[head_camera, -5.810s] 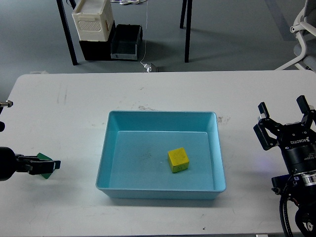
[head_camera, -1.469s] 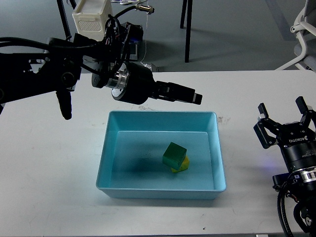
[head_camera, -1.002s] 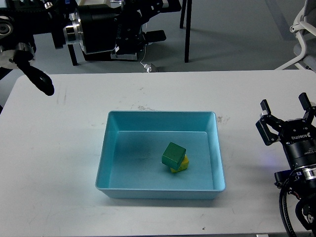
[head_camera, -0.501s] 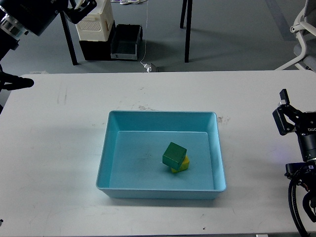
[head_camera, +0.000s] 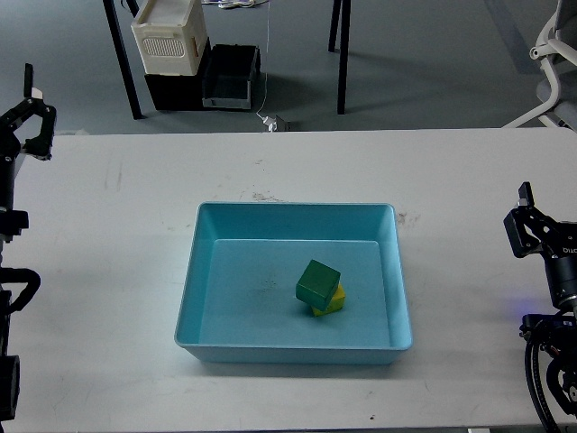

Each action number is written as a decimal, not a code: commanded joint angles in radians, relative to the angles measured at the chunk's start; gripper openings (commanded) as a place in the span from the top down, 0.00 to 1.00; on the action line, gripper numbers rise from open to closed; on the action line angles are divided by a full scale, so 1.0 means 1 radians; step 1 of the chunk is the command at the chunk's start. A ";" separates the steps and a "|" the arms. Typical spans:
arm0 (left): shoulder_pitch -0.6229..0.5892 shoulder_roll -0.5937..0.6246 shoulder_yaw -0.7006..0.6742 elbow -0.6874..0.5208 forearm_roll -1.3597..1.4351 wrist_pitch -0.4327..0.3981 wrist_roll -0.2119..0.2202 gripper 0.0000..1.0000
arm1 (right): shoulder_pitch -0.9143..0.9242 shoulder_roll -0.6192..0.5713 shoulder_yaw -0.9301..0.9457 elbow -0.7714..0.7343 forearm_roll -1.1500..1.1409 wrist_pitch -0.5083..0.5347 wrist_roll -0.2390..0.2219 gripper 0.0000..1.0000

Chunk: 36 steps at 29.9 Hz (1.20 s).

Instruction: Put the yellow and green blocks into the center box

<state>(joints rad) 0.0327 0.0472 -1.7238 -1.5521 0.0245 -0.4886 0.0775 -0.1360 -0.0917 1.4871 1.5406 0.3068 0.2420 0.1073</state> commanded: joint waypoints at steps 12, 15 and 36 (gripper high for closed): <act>0.346 -0.047 0.090 -0.161 -0.144 0.000 0.125 0.00 | -0.135 0.004 -0.097 0.154 -0.087 0.000 -0.011 0.00; 0.366 -0.047 0.095 -0.163 -0.144 0.000 0.107 0.00 | -0.152 0.004 -0.137 0.179 -0.147 0.016 -0.017 0.00; 0.406 -0.047 0.181 -0.181 -0.149 0.000 0.025 0.00 | -0.177 0.049 -0.203 0.190 -0.213 0.025 -0.005 0.00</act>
<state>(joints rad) 0.4389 0.0000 -1.5494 -1.7287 -0.1243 -0.4887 0.1028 -0.3099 -0.0455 1.2851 1.7302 0.0944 0.2619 0.0969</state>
